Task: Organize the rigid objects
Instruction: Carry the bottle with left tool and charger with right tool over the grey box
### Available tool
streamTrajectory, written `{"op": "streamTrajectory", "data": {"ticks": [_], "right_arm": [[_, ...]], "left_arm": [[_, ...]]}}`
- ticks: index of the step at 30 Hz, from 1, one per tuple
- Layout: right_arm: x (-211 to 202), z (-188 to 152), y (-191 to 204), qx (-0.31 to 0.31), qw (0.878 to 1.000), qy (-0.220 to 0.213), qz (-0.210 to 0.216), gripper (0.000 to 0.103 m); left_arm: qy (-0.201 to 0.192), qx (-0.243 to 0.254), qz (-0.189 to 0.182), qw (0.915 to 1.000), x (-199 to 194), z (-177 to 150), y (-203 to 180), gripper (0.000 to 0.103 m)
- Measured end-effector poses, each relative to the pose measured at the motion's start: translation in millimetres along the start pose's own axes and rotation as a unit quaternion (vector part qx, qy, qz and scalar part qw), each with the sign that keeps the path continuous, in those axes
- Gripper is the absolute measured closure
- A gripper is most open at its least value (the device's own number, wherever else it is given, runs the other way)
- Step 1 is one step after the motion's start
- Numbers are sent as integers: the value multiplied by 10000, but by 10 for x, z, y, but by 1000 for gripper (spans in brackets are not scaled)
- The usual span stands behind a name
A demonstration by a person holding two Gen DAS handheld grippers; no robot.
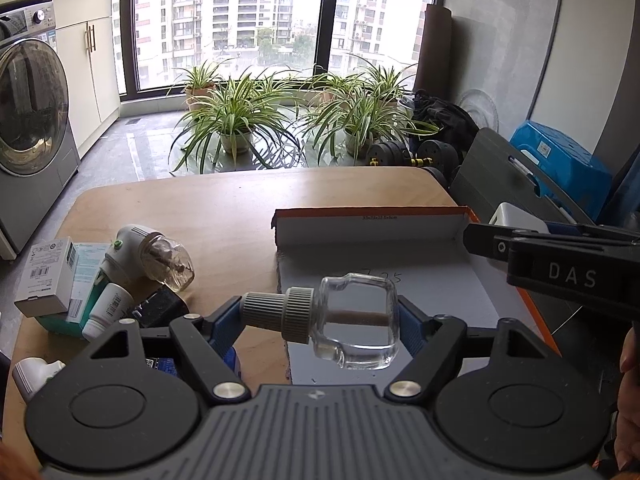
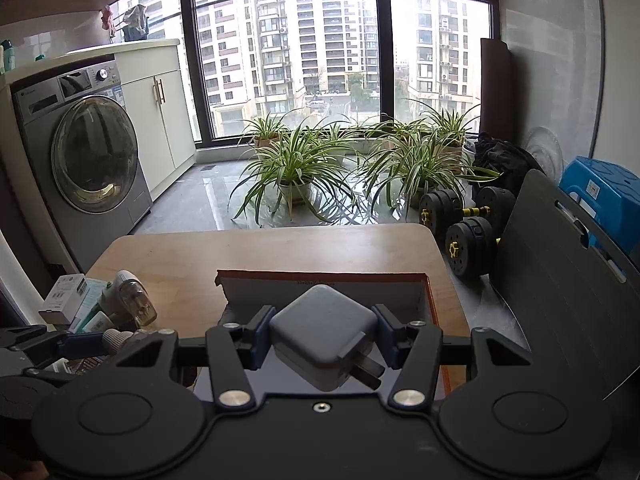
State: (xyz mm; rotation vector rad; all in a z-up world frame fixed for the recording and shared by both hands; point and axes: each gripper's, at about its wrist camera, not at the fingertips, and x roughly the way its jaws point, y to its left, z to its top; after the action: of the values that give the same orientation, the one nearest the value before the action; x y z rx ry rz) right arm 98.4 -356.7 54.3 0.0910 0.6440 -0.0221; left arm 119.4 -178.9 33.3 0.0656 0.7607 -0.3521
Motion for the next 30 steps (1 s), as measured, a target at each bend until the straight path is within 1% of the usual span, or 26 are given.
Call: {"op": "streamTrajectory", "data": {"ticks": [14, 30], "right_arm": [[188, -2, -79, 54, 9998, 174, -81, 39], [376, 3, -191, 47, 9994, 300, -171, 39]], "left_arm": [[133, 37, -32, 9999, 145, -2, -21, 23], [280, 152, -133, 9994, 345, 1, -146, 23]]}}
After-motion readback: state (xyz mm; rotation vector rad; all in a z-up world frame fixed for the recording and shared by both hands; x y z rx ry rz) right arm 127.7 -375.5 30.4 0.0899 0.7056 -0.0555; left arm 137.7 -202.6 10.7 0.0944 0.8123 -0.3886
